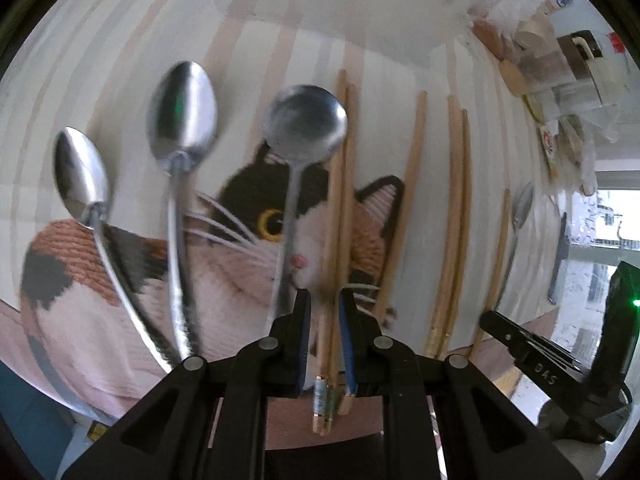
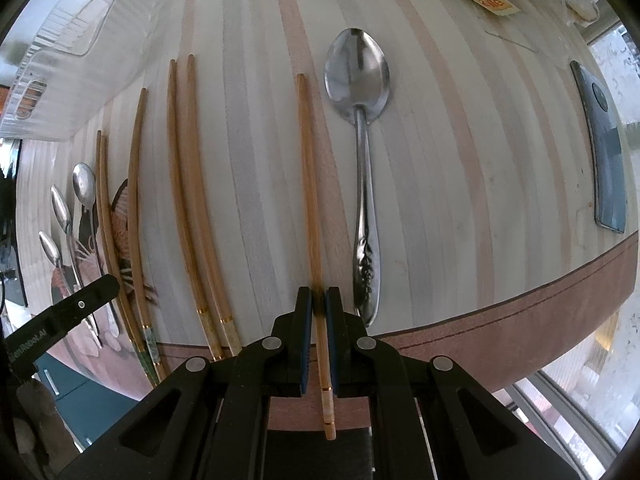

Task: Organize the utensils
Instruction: 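Grasp a wooden chopstick with the left tool while the right tool grasps another chopstick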

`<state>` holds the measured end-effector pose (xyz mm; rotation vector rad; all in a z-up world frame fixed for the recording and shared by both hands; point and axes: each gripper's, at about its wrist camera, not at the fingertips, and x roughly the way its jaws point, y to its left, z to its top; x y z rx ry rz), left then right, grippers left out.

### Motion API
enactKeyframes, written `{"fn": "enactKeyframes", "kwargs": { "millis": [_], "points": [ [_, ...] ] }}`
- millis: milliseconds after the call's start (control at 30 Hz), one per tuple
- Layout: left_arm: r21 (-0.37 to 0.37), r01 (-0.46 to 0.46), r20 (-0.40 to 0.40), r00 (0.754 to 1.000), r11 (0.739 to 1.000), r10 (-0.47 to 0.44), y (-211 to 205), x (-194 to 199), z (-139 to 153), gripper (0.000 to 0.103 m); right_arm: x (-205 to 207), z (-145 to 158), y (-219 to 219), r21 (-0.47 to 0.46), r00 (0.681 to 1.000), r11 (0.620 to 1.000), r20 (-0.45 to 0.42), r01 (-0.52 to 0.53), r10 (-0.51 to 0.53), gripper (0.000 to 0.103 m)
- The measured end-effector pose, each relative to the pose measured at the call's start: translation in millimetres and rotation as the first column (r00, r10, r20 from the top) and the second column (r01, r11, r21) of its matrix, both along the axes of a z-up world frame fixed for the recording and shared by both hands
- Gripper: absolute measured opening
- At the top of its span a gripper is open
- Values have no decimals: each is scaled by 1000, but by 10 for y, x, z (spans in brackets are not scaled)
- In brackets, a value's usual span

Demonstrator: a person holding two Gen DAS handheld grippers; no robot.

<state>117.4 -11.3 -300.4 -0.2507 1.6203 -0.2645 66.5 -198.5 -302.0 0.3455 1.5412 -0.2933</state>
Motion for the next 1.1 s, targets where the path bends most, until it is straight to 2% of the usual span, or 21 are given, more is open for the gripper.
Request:
{"fn": "enactKeyframes", "kwargs": {
  "millis": [67, 300, 367, 400, 533, 633, 867, 1100],
  "points": [
    [28, 8, 14, 1000, 1000, -9, 57, 6, 23, 12, 9, 5, -3, 2, 1000, 1000, -2, 0, 0, 7],
    [50, 65, 38, 997, 997, -67, 44, -8, 71, 12, 53, 2, 38, -14, 1000, 1000, -14, -14, 14, 8],
    [60, 90, 40, 995, 994, -93, -10, -3, 78, 20, 78, -4, 74, -24, 999, 999, -24, -26, 25, 8],
    [72, 97, 46, 994, 993, -100, -37, 0, 88, 21, 96, -8, 103, -33, 999, 999, -31, -37, 36, 8],
    [173, 177, 72, 979, 969, -191, -225, -23, 126, 20, 142, -33, 208, -60, 997, 996, -51, -63, 60, 8],
    [227, 213, 79, 969, 950, -236, -263, -62, 141, 4, 155, -43, 265, -72, 997, 995, -51, -62, 59, 8],
    [240, 188, 62, 976, 952, -208, -89, -96, 171, 6, 151, -73, 430, -102, 996, 992, -61, -77, 71, 8],
    [315, 247, 101, 951, 916, -291, -295, -101, 242, 6, 202, -95, 641, -146, 994, 984, -35, -104, 100, 10]
  ]
}}
